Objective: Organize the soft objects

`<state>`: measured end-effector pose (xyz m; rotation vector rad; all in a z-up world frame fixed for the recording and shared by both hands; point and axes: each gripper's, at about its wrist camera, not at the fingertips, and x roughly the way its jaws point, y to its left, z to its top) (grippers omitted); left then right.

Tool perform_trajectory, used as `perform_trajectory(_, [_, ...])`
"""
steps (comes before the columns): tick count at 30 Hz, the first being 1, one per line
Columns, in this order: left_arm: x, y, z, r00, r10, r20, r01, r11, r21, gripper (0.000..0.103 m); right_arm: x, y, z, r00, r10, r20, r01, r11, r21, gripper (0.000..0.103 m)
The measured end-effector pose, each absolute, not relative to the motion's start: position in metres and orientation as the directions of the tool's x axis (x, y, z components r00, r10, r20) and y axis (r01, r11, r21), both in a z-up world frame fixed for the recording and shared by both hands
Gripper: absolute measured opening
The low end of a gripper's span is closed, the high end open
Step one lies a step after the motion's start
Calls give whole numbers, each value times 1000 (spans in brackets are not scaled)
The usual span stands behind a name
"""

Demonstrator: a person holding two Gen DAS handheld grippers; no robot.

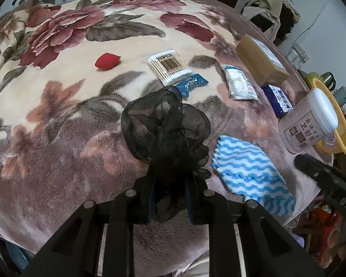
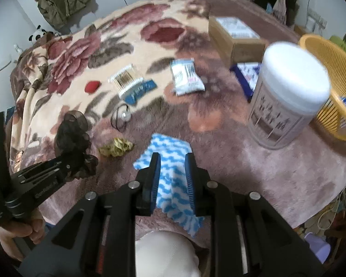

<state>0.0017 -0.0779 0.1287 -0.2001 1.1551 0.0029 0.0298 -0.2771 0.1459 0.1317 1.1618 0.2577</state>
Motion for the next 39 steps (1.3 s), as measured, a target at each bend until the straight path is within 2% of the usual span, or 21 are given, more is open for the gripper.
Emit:
perform_trajectory(1, [1, -78, 127, 403, -100, -910, -109, 982, -156, 21, 31, -277, 141, 356, 265, -896, -129, 964, 234, 67])
perform_trajectory(2, [1, -77, 125, 398, -98, -912, -114, 981, -155, 21, 32, -277, 135, 342, 276, -898, -127, 961, 247, 103])
perform_trajectory(6, [0, -73, 117, 382, -87, -920, -126, 981, -145, 21, 34, -275, 109, 314, 321, -893, -131, 947, 294, 103])
perform_trajectory(12, [3, -61, 109, 365, -81, -927, -145, 979, -142, 21, 46, -255, 72, 245, 274, -930, -156, 958, 241, 103])
perform_trajectory(14, [4, -57, 106, 361, -83, -929, -152, 977, -147, 21, 49, -247, 63, 218, 250, -943, -181, 960, 213, 99])
perform_trajectory(16, [4, -55, 104, 357, -87, -930, -154, 977, -150, 21, 50, -240, 57, 206, 217, -954, -191, 965, 178, 70])
perform_trajectory(19, [5, -54, 101, 353, -95, -931, -154, 975, -158, 21, 50, -233, 55, 207, 155, -966, -215, 971, 109, 69])
perform_trajectory(20, [5, -54, 101, 352, -97, -931, -152, 975, -159, 21, 49, -232, 57, 216, 154, -964, -220, 970, 106, 58])
perform_trajectory(21, [5, -55, 100, 351, -98, -931, -151, 975, -160, 21, 48, -232, 59, 228, 153, -962, -226, 969, 101, 37])
perform_trajectory(23, [4, -56, 100, 352, -103, -930, -146, 976, -163, 21, 46, -234, 65, 249, 151, -957, -227, 969, 94, 19])
perform_trajectory(31, [0, -58, 111, 377, -112, -919, -138, 975, -176, 21, 42, -247, 105, 314, 215, -925, -201, 967, 156, 18])
perform_trajectory(39, [-3, -65, 133, 414, -114, -903, -119, 977, -178, 21, 36, -253, 145, 382, 209, -900, -195, 970, 143, 18])
